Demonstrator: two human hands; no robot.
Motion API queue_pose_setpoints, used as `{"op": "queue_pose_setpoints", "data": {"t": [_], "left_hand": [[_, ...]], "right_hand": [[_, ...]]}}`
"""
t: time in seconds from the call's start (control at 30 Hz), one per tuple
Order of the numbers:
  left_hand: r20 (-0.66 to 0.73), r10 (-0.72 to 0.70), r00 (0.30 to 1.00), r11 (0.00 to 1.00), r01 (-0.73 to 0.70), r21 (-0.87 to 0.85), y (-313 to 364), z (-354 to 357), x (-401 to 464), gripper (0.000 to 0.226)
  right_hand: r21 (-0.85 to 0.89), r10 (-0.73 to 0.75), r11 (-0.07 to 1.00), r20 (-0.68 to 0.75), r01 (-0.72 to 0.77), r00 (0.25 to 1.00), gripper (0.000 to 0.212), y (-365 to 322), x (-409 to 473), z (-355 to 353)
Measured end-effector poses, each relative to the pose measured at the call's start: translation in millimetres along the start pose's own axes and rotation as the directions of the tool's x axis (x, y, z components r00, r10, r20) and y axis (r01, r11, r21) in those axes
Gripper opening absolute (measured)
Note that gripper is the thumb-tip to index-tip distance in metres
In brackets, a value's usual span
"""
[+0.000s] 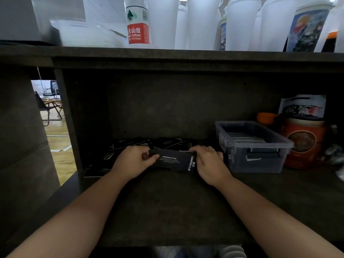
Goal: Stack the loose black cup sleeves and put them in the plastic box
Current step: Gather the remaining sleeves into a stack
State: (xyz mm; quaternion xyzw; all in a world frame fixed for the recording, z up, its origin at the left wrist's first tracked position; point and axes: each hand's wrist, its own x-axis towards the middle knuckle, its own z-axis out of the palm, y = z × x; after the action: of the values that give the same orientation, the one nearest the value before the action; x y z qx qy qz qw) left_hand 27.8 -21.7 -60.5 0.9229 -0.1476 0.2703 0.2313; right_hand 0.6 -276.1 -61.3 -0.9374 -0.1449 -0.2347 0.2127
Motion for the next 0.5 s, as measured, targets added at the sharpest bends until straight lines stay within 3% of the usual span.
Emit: {"op": "queue_pose_setpoints", "data": {"t": [0.13, 0.3, 0.4, 0.5], "left_hand": [[0.087, 0.054, 0.995, 0.982, -0.069, 0.175, 11.3, -1.7, -3.9, 0.039], [0.141, 0.131, 0.981, 0.960, -0.161, 0.229, 33.0, 10.8, -5.4, 0.039], [0.155, 0.342, 0.927, 0.830, -0.376, 0.412, 42.0, 23.5, -4.5, 0.042], [0.166, 0.415, 0.895, 0.776, -0.443, 0.448, 41.8, 26.9, -3.2, 0.045]], "right_hand": [[0.024, -0.005, 1.000, -0.011, 0.005, 1.000, 0.033, -2.0, -2.0, -1.7], [-0.022, -0.005, 1.000, -0.002, 0.005, 1.000, 0.031, -3.1, -2.4, -2.5], [-0.109, 0.015, 0.994, 0.064, -0.008, 0.998, 0.047, -4.7, -1.2, -3.2], [-0.136, 0.043, 0.990, 0.058, -0.035, 0.997, 0.050, -6.4, -0.5, -2.1]]}}
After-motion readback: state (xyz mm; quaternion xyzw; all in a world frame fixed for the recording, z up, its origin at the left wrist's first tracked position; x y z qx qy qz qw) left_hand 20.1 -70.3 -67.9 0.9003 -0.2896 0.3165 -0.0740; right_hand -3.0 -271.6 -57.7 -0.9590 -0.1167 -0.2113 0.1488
